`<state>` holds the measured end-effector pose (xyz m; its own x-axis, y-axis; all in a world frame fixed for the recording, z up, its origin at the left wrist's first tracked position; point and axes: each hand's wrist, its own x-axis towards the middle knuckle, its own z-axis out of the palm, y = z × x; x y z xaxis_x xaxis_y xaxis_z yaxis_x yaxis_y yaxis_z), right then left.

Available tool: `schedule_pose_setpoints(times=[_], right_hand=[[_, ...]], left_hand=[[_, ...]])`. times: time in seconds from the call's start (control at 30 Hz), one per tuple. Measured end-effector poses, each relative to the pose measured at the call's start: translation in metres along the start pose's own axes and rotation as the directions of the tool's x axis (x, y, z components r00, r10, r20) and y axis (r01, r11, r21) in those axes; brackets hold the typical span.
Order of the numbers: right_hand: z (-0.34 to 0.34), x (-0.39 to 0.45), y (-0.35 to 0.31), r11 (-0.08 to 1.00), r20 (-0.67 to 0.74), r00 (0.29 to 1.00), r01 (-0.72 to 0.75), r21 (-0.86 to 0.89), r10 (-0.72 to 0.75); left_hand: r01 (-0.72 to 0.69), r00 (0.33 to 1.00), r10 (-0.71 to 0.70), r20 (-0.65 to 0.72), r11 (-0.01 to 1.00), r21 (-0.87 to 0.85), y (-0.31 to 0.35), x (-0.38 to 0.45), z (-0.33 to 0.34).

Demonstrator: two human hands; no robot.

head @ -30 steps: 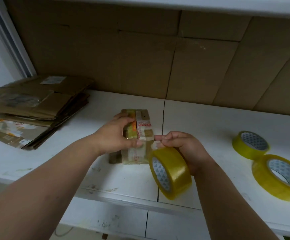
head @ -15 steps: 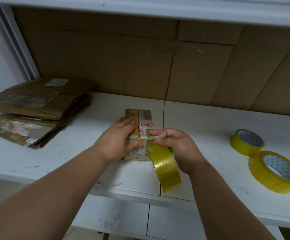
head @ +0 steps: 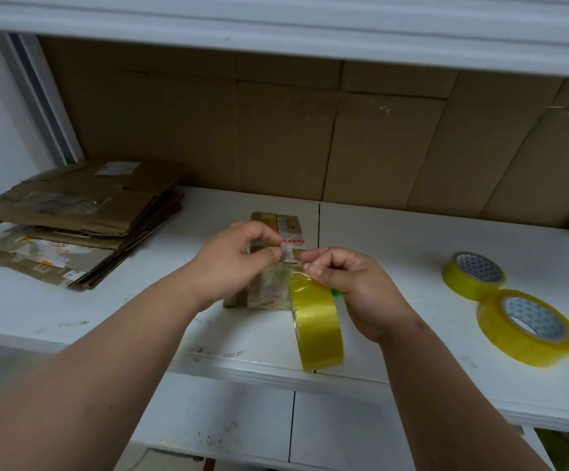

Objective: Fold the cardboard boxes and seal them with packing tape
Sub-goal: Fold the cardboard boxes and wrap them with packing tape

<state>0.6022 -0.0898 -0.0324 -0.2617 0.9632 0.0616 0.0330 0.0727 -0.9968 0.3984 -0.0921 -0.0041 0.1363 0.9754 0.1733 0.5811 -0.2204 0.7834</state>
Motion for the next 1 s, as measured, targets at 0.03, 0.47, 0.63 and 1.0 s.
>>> schedule_pose_setpoints(times=[0.03, 0.47, 0.63, 1.0], right_hand=[[0.000, -0.001, -0.001, 1.000, 0.001, 1.000, 0.014, 0.018, -0.014], [0.017, -0.015, -0.005, 0.996, -0.221, 0.975, 0.019, -0.083, -0.037], [-0.007, -0.027, 0.005, 0.998, -0.067, 0.996, -0.054, 0.023, 0.055], [-0.033, -0.031, 0.013, 0.974, 0.210, 0.977, -0.006, 0.228, -0.043]], left_hand=[[-0.010, 0.999, 0.010, 0.030, 1.000, -0.008, 0.007, -0.003, 0.001], [-0.075, 0.997, 0.082, -0.006, 0.939, 0.335, 0.028, -0.005, 0.013], [0.098, 0.976, -0.044, -0.211, 0.963, 0.252, 0.017, -0.007, 0.006], [0.256, 0.915, -0.324, -0.240, 0.927, -0.274, 0.014, -0.016, 0.005]])
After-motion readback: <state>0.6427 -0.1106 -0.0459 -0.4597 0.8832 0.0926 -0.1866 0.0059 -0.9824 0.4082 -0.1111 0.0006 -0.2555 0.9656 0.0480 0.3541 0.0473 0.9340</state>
